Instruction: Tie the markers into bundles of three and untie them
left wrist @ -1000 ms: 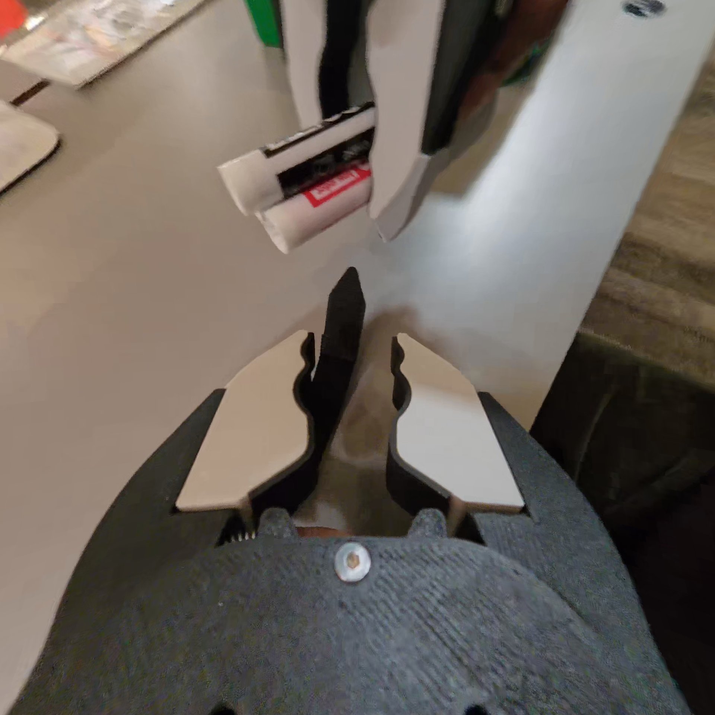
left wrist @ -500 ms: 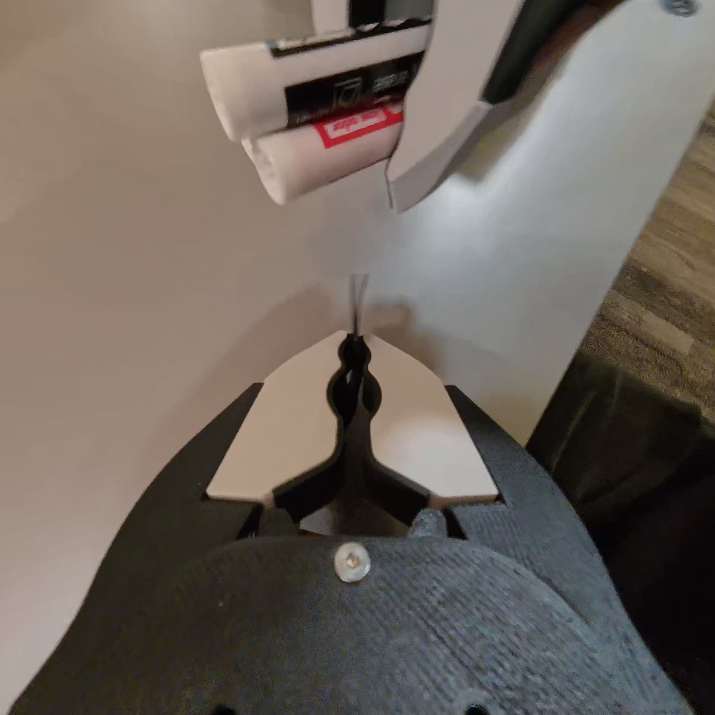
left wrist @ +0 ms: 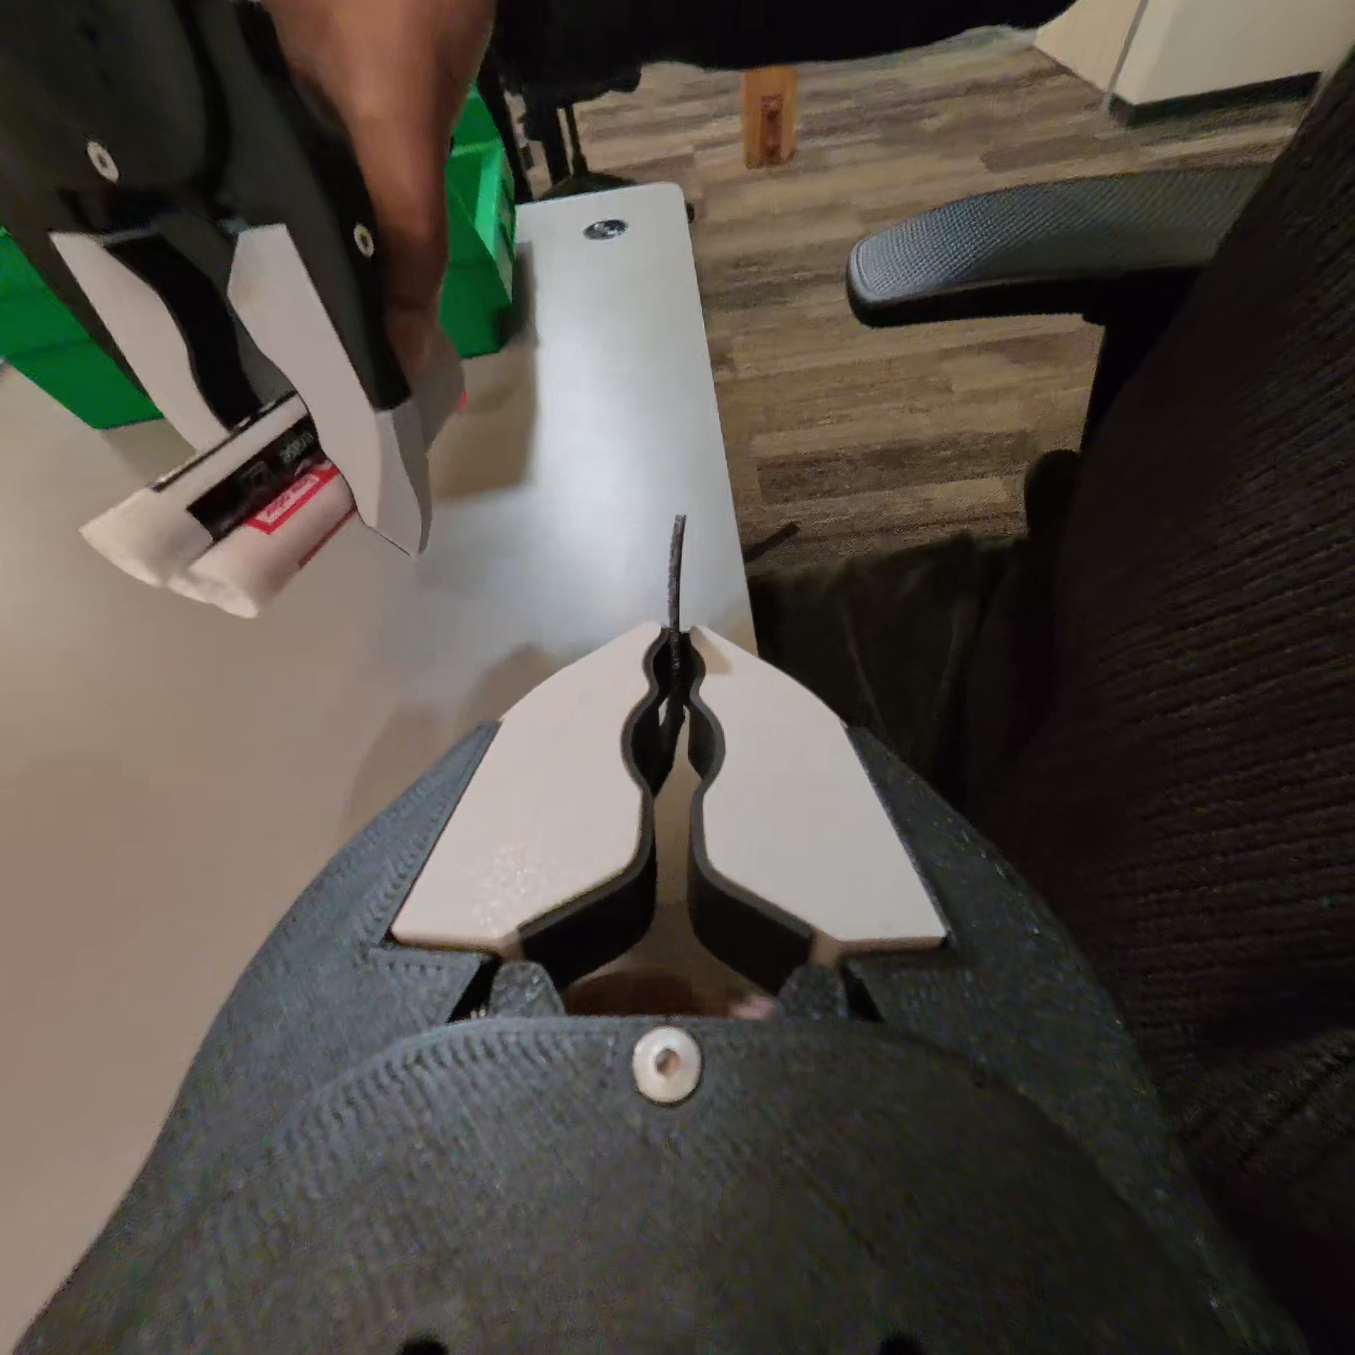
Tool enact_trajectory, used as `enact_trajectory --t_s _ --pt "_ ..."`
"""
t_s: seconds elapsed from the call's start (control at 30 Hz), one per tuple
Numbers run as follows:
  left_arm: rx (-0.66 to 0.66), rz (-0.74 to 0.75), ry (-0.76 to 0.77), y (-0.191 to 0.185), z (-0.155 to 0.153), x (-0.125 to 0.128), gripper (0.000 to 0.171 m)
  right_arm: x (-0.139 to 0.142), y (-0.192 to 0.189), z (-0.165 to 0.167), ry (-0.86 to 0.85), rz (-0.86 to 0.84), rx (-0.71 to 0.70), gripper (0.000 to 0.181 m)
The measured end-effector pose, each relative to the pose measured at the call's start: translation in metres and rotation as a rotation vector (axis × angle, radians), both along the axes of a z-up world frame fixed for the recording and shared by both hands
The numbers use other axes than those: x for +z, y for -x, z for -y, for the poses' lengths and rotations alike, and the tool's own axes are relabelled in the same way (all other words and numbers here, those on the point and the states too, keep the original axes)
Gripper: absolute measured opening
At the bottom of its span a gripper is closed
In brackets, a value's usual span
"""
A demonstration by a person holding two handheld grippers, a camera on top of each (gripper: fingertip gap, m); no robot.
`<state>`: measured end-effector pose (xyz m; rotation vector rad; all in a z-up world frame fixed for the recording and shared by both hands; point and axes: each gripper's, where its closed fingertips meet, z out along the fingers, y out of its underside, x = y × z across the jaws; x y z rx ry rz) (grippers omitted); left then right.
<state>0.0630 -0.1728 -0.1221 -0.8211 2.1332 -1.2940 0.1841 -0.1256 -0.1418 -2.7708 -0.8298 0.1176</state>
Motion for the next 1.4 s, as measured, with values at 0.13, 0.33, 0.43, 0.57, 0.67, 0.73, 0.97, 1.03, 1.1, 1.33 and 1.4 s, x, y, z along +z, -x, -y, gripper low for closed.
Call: enact_trajectory --t_s 0.13,0.33,0.43,0.57,0.67,0.73,0.97,1.03,1.1,1.33,1.4 --pt "-0.006 0.021 0.043 -0.001 -0.004 0.012 0.005 0.000 0.003 -0.001 0.000 -0.003 0.007 0.037" --pt "-0.053 0.034 0.021 0.005 -0.006 0.013 0.006 -0.006 0.006 0.001 0.021 -0.004 0.017 0.037" --pt "-0.041 0.003 0.010 0.004 -0.010 0.003 0.005 -0.008 0.009 0.001 0.025 -0.005 0.022 0.037" --pt "-0.022 -0.107 -0.015 0.012 -0.024 -0.019 0.016 -0.006 0.014 -0.001 0.025 -0.004 0.033 0.037" --pt "0.032 -0.136 -0.025 0.015 -0.034 -0.020 0.038 -0.006 0.017 -0.003 0.025 -0.004 0.039 0.037" --pt "0.063 -0.165 -0.024 0.019 -0.038 -0.018 0.053 -0.006 0.018 -0.005 0.026 -0.005 0.042 0.037" --pt "0.118 -0.247 0.344 0.033 -0.048 0.016 0.073 -0.005 0.020 -0.009 0.021 -0.007 0.046 0.038" --pt "0.253 -0.271 0.484 0.020 -0.073 0.022 0.066 -0.004 0.020 -0.010 0.018 -0.007 0.047 0.037" --pt "0.425 -0.343 0.559 0.006 -0.103 0.010 0.062 -0.003 0.020 -0.010 0.014 -0.008 0.046 0.037" --pt "0.520 -0.559 0.464 -0.014 -0.114 -0.040 0.061 -0.002 0.022 -0.012 0.004 -0.009 0.046 0.037" --pt "0.529 -0.561 0.401 -0.022 -0.116 -0.046 0.056 -0.001 0.023 -0.012 0.005 -0.009 0.048 0.037"
